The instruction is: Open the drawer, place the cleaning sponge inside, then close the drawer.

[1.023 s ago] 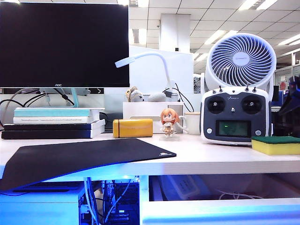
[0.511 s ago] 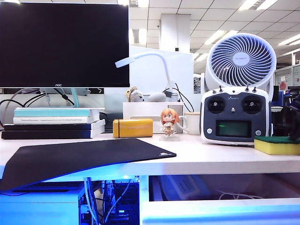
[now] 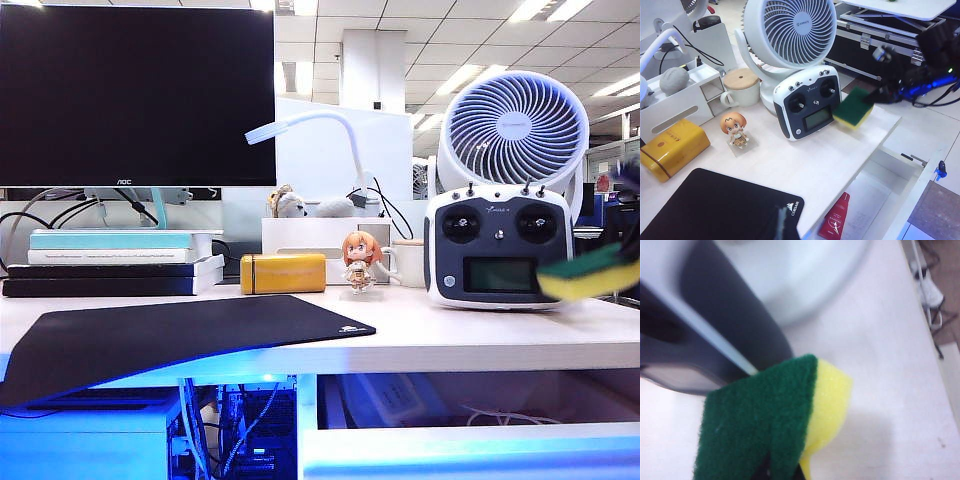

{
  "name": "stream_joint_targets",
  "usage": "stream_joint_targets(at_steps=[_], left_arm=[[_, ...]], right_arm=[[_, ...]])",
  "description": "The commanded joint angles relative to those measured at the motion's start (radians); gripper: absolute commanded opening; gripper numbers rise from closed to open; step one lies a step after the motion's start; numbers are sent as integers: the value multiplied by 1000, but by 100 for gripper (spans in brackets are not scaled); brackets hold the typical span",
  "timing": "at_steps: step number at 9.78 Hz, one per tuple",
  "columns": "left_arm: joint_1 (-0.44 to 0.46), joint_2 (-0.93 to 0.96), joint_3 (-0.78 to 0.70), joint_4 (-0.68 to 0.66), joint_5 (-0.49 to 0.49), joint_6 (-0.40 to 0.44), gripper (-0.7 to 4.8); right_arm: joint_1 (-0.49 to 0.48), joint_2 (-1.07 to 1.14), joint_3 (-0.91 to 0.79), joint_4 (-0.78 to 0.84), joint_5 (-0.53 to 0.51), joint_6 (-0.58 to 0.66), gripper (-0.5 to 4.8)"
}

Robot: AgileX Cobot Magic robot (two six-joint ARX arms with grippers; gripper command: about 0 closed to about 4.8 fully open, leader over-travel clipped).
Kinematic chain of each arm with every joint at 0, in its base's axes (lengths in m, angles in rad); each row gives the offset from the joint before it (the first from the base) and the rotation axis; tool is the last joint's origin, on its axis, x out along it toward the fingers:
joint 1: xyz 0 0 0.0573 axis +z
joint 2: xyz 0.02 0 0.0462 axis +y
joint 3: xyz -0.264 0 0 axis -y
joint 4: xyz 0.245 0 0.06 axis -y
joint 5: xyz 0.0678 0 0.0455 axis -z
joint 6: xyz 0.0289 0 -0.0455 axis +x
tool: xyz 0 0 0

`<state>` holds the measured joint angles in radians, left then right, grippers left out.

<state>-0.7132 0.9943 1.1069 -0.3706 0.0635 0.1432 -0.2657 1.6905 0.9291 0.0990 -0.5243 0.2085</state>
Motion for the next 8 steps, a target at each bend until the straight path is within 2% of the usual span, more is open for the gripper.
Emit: stream_joint_targets(at_steps=[1, 4, 5, 7, 8], left_arm=[[0, -2, 4, 13, 0, 6, -5], [0, -2, 4, 14, 0, 6, -5], [0, -2, 4, 14, 0, 6, -5], [0, -2, 4, 13, 0, 6, -5], [0, -2, 4, 3, 5, 6, -5]], right_arm=[[-3, -105, 5, -126, -6, 0, -1], [29, -243, 4, -390, -22, -24, -1], [200, -269, -17, -568, -24, -26, -1], [212, -265, -124, -532, 50, 5, -1], [212, -73, -142, -392, 55, 89, -1]])
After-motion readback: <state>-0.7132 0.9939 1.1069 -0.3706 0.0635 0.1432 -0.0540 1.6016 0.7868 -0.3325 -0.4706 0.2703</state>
